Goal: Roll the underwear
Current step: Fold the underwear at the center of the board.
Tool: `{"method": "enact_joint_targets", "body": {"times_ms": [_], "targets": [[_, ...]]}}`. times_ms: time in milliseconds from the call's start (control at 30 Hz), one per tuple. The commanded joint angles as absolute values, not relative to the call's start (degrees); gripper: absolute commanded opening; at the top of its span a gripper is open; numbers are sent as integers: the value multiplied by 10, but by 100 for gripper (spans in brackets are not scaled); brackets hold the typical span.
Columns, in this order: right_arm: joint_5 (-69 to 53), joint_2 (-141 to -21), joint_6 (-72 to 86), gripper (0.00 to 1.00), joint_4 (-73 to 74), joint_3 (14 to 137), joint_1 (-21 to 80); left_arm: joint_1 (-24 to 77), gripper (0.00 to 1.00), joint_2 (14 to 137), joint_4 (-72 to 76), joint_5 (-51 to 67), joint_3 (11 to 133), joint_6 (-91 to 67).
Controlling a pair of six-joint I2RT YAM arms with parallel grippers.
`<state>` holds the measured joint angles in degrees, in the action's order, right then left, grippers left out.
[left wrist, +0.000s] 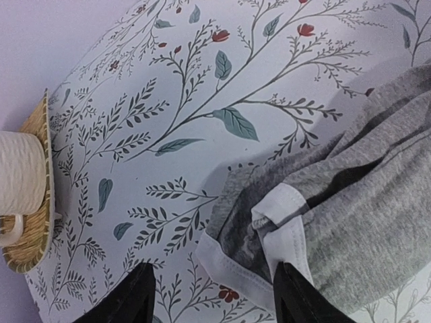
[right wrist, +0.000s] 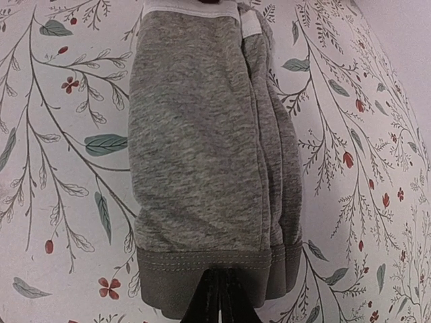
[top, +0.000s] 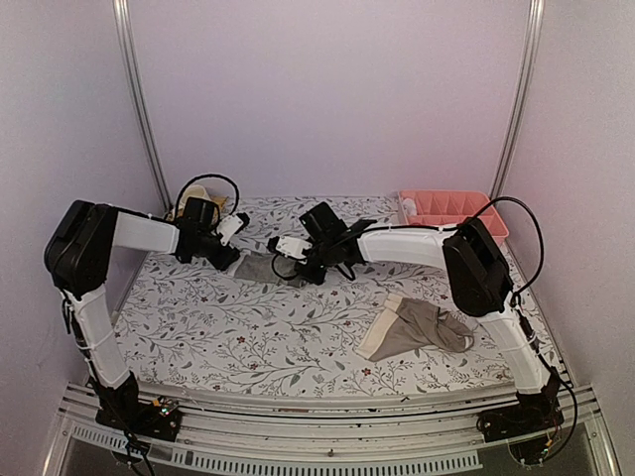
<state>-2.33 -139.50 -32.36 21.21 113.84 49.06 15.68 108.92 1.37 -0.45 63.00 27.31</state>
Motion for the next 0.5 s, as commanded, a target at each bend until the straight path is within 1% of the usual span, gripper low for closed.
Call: {"method": "enact_joint_targets", "body": {"times_ms": [0,200,267,467], "targets": [[-20,-1417,-321,4,192,1170,486,149,62,1106,6,-1,648,266],[1,-1435,-312,4,196,1178,482,145,65,1109,12,-14,655,264],[6,-1441,-311,4,200,1178,478,142,69,1104,16,-18,656,261],[34,-1459,-298,5,214,1185,470,141,78,1066,33,-21,644,264]]}}
